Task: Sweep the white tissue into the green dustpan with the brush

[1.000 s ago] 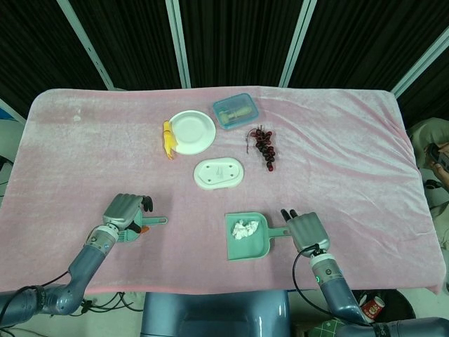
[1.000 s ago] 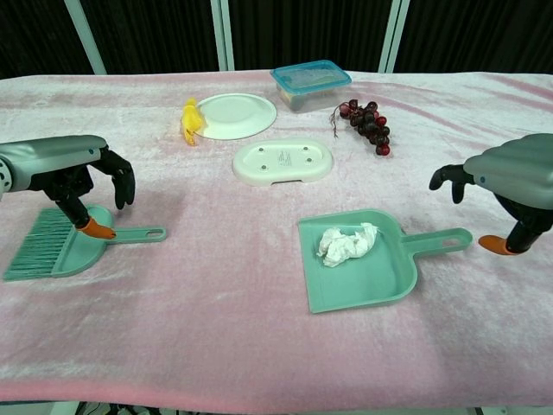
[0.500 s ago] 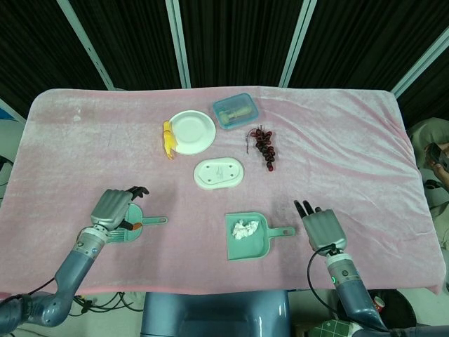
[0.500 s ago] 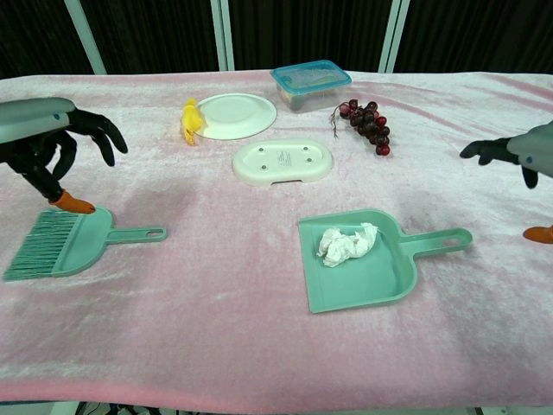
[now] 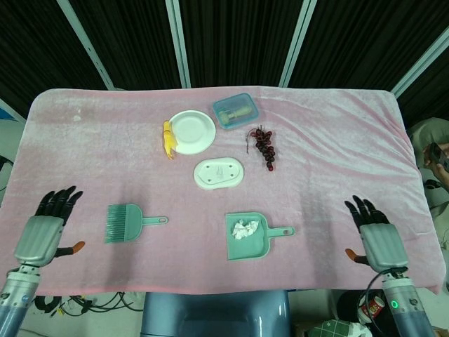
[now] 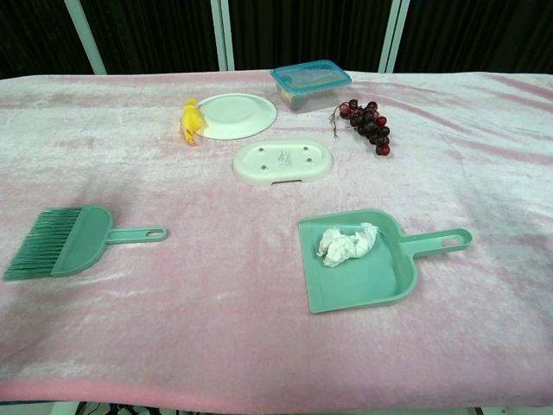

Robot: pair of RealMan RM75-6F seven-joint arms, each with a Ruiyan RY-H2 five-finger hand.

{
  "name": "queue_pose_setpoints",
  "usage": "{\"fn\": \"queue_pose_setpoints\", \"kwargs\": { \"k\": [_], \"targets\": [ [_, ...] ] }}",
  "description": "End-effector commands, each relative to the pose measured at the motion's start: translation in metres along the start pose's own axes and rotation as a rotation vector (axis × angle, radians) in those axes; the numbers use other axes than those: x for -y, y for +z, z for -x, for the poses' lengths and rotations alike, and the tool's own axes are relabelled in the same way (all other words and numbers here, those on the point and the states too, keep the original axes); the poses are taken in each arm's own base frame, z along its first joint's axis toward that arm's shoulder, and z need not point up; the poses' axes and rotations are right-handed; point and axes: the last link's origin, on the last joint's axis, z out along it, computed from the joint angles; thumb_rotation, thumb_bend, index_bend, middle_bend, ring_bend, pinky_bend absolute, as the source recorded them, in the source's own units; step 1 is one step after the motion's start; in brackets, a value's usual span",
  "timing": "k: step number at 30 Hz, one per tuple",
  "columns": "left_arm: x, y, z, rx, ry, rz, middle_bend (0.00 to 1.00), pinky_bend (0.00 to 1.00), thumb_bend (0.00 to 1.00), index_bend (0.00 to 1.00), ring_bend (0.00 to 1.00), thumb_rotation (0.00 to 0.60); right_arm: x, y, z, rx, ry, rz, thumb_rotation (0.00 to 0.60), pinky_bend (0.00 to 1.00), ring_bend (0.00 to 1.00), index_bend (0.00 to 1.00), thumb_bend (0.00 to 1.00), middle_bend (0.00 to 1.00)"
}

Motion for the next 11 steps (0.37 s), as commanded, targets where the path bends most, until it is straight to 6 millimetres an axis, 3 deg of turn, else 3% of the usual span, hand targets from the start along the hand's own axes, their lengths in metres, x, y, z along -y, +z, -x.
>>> {"fn": "queue_pose_setpoints", "kwargs": {
  "k": [1,4,11],
  "targets": [
    [0.025,-0.026,-0.003,-0.05,0.003,-0.053,0.0,0.01,0.03,0.0,0.0,0.6,-0.032,-0.025,-0.003,-0.088,0.03,0.046,0.6,0.18,0.0,0.0,0.05,0.0],
    [0.035,-0.032,-0.006,-0.068,0.017,-0.075,0.0,0.01,0.03,0.0,0.0,0.6,-0.047,-0.034,0.0,-0.135,0.043,0.077,0.6,0.18,0.0,0.0,0.05,0.0],
    [0.041,-0.036,-0.008,-0.073,0.005,-0.093,0.0,0.0,0.02,0.0,0.0,0.6,-0.06,-0.039,0.003,-0.16,0.077,0.099,0.6,0.18,0.0,0.0,0.05,0.0]
  ]
}}
